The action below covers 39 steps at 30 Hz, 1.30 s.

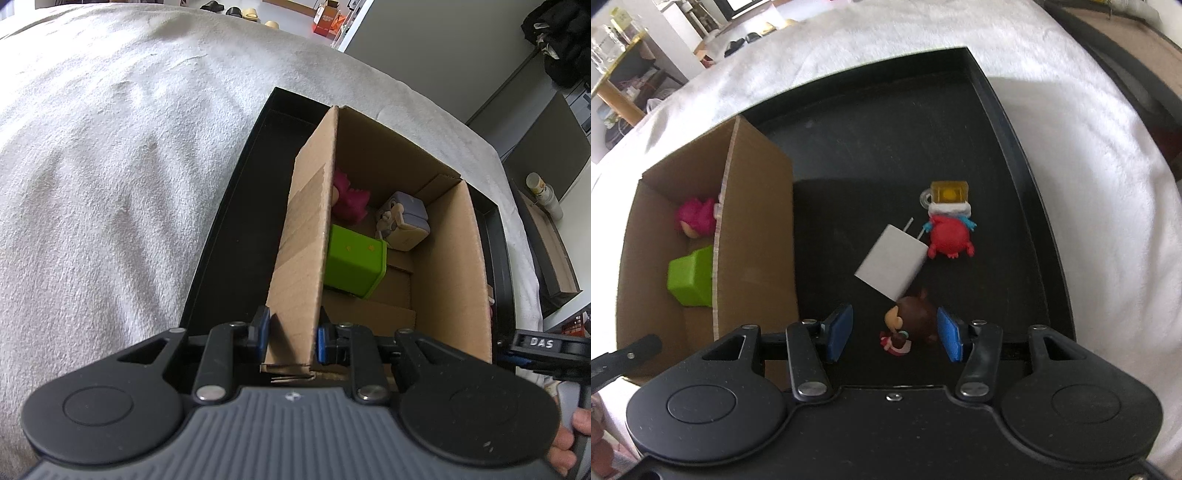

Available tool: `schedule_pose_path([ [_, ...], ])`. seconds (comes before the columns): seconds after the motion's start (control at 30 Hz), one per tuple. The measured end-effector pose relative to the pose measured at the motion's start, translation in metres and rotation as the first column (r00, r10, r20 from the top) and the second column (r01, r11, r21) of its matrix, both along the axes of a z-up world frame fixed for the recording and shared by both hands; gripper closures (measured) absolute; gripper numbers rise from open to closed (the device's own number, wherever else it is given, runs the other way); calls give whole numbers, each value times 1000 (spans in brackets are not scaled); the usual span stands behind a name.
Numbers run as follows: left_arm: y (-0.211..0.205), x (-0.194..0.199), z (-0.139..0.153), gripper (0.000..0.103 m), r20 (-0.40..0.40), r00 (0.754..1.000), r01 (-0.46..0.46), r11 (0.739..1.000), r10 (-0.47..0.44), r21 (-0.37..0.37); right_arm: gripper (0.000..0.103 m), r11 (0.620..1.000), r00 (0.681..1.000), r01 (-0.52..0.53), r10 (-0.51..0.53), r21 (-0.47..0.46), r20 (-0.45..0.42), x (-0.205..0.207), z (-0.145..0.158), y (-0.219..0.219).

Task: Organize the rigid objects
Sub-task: 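Move the right gripper back to the brown monkey figure, then grasp the brown monkey figure with the right gripper and lift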

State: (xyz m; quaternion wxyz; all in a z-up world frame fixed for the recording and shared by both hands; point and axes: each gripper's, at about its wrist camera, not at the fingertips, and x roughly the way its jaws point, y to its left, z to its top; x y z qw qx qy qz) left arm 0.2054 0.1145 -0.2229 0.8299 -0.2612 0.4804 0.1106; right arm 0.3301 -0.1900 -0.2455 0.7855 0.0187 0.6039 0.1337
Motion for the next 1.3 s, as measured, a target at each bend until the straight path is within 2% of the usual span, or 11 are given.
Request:
schedule_pose_path([
  [0.13,0,1,0,80,-2,1000,1,1000,-1,0,55,1000,1000,-3,3,-14,-17,1,-10,2],
  [0.2,0,0,0,80,-1,1000,0,1000,0,-1,68,999,1000,-1,1,-45,-15,1,-14,4],
  [0.53,-1,0,-2,80,0,1000,2,1000,-2,2,69,999,1000,-13,14,-30,21,-7,3,1],
  [1.0,1,0,-1,80,1,1000,1,1000,-1,0,69,999,988,-47,47,-4,147,-5,68,9],
  [1.3,1,-1,0,80,1,1000,1,1000,-1,-7,69,998,974,-68,69,-12,218,1,93,24],
])
